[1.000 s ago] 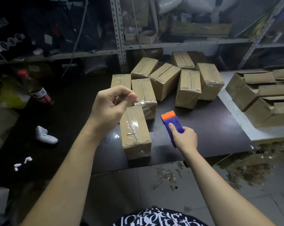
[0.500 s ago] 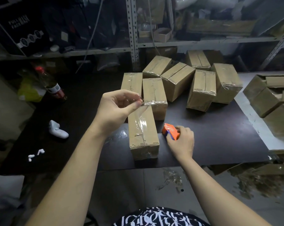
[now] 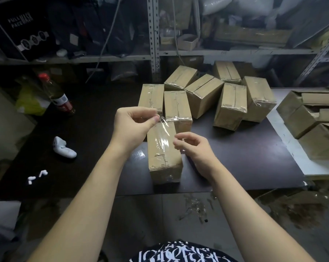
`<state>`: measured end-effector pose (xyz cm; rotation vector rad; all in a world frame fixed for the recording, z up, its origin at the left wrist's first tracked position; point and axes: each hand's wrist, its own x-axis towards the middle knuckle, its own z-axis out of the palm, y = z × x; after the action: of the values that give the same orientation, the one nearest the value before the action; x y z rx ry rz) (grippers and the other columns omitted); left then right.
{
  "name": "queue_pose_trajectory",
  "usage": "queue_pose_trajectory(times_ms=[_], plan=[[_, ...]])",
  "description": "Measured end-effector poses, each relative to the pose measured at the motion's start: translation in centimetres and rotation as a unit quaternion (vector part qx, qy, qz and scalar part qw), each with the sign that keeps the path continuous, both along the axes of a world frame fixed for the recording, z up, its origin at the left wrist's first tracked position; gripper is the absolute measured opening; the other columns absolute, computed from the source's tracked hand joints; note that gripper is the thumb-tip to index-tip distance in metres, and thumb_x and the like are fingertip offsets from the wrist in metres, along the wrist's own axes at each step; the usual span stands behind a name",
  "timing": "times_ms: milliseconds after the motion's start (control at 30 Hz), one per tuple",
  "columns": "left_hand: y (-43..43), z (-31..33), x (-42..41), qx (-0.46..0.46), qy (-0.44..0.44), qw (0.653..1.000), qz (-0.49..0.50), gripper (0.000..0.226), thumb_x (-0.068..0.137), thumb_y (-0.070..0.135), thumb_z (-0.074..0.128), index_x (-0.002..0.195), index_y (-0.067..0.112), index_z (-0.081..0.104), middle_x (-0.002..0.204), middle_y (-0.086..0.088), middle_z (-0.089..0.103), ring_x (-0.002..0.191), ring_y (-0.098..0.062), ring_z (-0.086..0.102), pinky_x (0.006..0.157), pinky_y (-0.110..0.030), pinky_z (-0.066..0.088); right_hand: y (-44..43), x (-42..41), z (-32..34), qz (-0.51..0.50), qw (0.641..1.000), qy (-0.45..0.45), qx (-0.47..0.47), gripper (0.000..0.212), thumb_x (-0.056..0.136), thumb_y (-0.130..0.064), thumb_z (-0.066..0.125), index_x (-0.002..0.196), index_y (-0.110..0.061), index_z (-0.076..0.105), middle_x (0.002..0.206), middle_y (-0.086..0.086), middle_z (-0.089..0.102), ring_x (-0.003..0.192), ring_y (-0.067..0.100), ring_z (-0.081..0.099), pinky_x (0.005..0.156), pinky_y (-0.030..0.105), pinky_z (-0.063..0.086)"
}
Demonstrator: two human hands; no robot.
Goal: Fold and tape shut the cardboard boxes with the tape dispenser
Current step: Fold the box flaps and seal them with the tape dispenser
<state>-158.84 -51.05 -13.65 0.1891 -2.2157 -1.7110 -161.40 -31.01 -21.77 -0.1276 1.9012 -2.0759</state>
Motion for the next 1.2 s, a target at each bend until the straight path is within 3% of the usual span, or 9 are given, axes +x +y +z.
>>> queue_pose_trajectory(times_ms=[67, 233, 333, 467, 567, 700, 833, 1000, 1200], plan=[[0.1, -0.7, 0.4, 0.040, 0.002, 0.998, 0.042, 0.016, 0.083, 0.009, 0.085, 0.098, 0.013, 0.082, 0.082, 0.003, 0.079, 0.075, -0.007, 0.075, 0.070, -0.017, 0.057, 0.5, 0.2, -0.2, -0.036, 0.996, -0.075, -0.040, 0.025, 0.078, -0.028, 0.086, 0.097, -0.014, 0.081, 0.086, 0.005, 0.076, 0.080, 0.014, 0.068, 0.075, 0.026, 0.052], [0.8, -4.0, 1.8, 0.103, -0.052, 0.984, 0.133, 0.008, 0.092, 0.018, 0.078, 0.093, 0.011, 0.082, 0.077, -0.001, 0.078, 0.073, -0.016, 0.076, 0.074, -0.024, 0.062, 1.6, 0.9, -1.0, -0.090, 0.974, -0.200, -0.050, 0.022, 0.088, -0.027, 0.081, 0.105, -0.014, 0.077, 0.094, -0.001, 0.079, 0.080, 0.007, 0.074, 0.075, 0.027, 0.045], [1.1, -6.3, 3.0, 0.151, -0.103, 0.967, 0.179, 0.006, 0.091, 0.017, 0.078, 0.092, 0.012, 0.082, 0.074, -0.002, 0.077, 0.073, -0.013, 0.075, 0.075, -0.025, 0.061, 1.8, 1.7, -1.5, -0.108, 0.978, -0.180, 0.024, 0.020, 0.088, -0.032, 0.081, 0.100, -0.016, 0.080, 0.096, -0.001, 0.081, 0.086, 0.008, 0.073, 0.073, 0.027, 0.045], [2.0, -8.8, 4.6, 0.165, -0.139, 0.953, 0.214, 0.018, 0.088, 0.011, 0.078, 0.077, 0.025, 0.079, 0.072, 0.005, 0.077, 0.071, -0.010, 0.075, 0.064, -0.020, 0.056, 1.9, 2.6, -2.0, -0.127, 0.979, -0.115, 0.114, 0.012, 0.090, -0.026, 0.081, 0.085, -0.015, 0.080, 0.078, -0.003, 0.077, 0.076, 0.009, 0.067, 0.061, 0.024, 0.044], [2.1, -10.3, 5.2, 0.164, -0.170, 0.944, 0.230, 0.007, 0.086, 0.014, 0.080, 0.082, 0.019, 0.081, 0.071, 0.003, 0.077, 0.075, -0.017, 0.076, 0.073, -0.031, 0.061, 2.2, 2.9, -2.5, -0.130, 0.976, -0.074, 0.159, 0.015, 0.090, -0.025, 0.081, 0.078, -0.015, 0.079, 0.070, -0.004, 0.074, 0.070, 0.010, 0.062, 0.056, 0.021, 0.043], [2.1, -11.4, 5.6, 0.166, -0.184, 0.936, 0.248, 0.003, 0.086, 0.016, 0.081, 0.083, 0.017, 0.083, 0.074, 0.004, 0.077, 0.081, -0.017, 0.076, 0.082, -0.033, 0.063, 2.3, 3.0, -3.2, -0.114, 0.967, -0.060, 0.219, 0.017, 0.086, -0.032, 0.082, 0.075, -0.020, 0.081, 0.068, -0.007, 0.073, 0.067, 0.011, 0.059, 0.061, 0.027, 0.046], [2.6, -12.1, 6.1, 0.161, -0.186, 0.933, 0.264, 0.006, 0.085, 0.023, 0.082, 0.086, 0.017, 0.084, 0.081, 0.007, 0.077, 0.083, -0.010, 0.071, 0.077, -0.023, 0.054, 2.1, 2.7, -3.0, -0.121, 0.961, -0.053, 0.244, 0.017, 0.086, -0.030, 0.081, 0.073, -0.020, 0.080, 0.071, -0.002, 0.073, 0.069, 0.015, 0.058, 0.066, 0.031, 0.047], [2.8, -12.6, 6.3, 0.183, -0.200, 0.924, 0.268, 0.012, 0.088, 0.021, 0.081, 0.076, 0.024, 0.080, 0.071, 0.016, 0.075, 0.078, -0.002, 0.068, 0.073, -0.018, 0.050, 2.0, 2.4, -3.5, -0.123, 0.949, -0.070, 0.281, 0.011, 0.079, -0.034, 0.078, 0.070, -0.027, 0.081, 0.064, -0.008, 0.070, 0.072, 0.016, 0.057, 0.069, 0.035, 0.050], [2.9, -13.3, 6.3, 0.198, -0.205, 0.924, 0.256, 0.008, 0.089, 0.021, 0.081, 0.093, 0.015, 0.084, 0.083, 0.007, 0.079, 0.087, -0.010, 0.074, 0.075, -0.019, 0.054, 2.0, 2.2, -4.4, -0.139, 0.943, -0.063, 0.297, 0.015, 0.082, -0.032, 0.080, 0.067, -0.030, 0.080, 0.070, -0.007, 0.071, 0.075, 0.017, 0.058, 0.070, 0.033, 0.049]])
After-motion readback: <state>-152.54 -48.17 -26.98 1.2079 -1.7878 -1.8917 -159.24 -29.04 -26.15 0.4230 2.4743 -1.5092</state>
